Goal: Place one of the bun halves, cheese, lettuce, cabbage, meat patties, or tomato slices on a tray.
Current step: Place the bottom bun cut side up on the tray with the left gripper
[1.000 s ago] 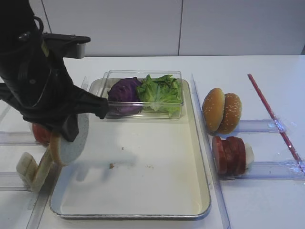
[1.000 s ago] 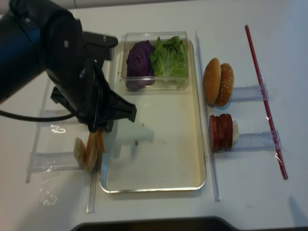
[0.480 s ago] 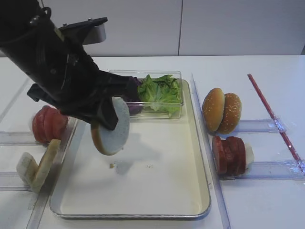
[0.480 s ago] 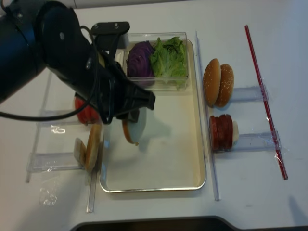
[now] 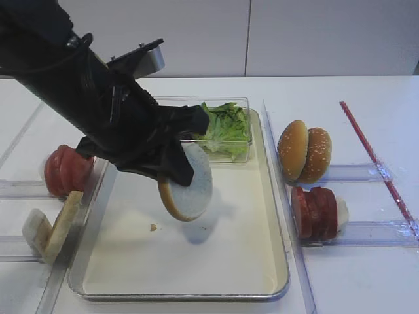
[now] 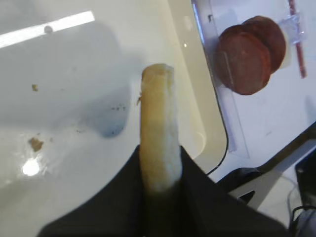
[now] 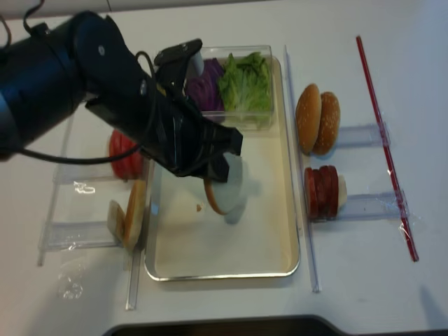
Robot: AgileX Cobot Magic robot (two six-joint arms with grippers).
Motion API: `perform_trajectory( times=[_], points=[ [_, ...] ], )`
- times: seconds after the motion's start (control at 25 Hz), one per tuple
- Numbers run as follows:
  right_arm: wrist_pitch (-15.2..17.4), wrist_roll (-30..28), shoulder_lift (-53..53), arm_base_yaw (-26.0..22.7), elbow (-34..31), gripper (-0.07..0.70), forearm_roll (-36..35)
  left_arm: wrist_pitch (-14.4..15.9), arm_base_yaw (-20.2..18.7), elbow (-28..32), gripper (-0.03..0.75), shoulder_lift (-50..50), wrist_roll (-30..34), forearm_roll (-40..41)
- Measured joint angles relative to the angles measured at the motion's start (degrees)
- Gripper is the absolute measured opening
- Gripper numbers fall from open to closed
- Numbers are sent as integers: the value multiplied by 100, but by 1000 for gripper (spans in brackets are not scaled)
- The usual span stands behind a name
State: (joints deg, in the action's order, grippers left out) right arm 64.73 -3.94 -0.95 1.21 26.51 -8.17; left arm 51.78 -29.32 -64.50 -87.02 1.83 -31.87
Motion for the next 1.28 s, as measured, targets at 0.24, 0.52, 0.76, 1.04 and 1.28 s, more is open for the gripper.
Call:
perform_trajectory(
  times=[0.24,0.52,0.76,1.04,1.28],
  points=[
    [0,0,0,0,0,0,0,-100,543,345,115,-169,1262,-1670],
    [0,0,0,0,0,0,0,-136,836,844,115,-452,2129,-2742],
    [0,0,0,0,0,0,0,-106,850,864,115,-916,2274,-2862],
    [0,0,0,0,0,0,0,-139,850,864,114,-1205,2592,-3154],
    [0,0,0,0,0,0,0,-243,850,864,113,-1349,2670,-3156]
  ],
)
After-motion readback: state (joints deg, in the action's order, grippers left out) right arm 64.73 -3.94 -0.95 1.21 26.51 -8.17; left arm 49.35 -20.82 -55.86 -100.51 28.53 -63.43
